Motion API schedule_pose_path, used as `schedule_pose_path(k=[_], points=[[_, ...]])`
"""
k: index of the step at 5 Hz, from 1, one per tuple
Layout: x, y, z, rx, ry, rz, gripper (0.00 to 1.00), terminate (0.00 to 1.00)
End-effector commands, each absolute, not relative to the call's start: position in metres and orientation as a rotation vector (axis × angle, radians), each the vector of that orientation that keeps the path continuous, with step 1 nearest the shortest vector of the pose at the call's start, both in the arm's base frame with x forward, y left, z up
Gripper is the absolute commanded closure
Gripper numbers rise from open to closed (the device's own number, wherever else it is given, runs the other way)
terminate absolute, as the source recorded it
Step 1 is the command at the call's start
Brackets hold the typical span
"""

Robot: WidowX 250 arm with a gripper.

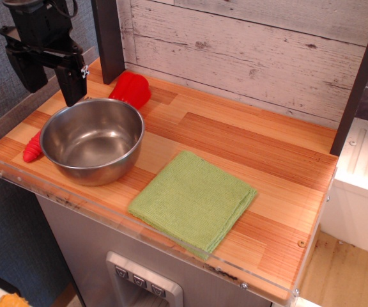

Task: Move the green cloth and place it edge of the table

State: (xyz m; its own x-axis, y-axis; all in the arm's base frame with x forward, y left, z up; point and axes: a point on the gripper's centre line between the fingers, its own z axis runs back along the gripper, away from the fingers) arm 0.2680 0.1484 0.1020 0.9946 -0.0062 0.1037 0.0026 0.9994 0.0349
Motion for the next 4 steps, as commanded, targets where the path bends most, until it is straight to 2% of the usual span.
schedule_pose_path(k=[1, 2, 3, 4], points=[[0.268, 0.148, 0.102, 0.035, -0.104, -0.004, 0.0, 0.0], [0.26, 0.114, 0.125, 0.05, -0.176, -0.067, 0.0, 0.0], [0.247, 0.077, 0.131, -0.007, -0.2, -0.17, 0.0, 0.0], [0.233, 0.046, 0.113, -0.017, -0.167, -0.238, 0.0, 0.0]])
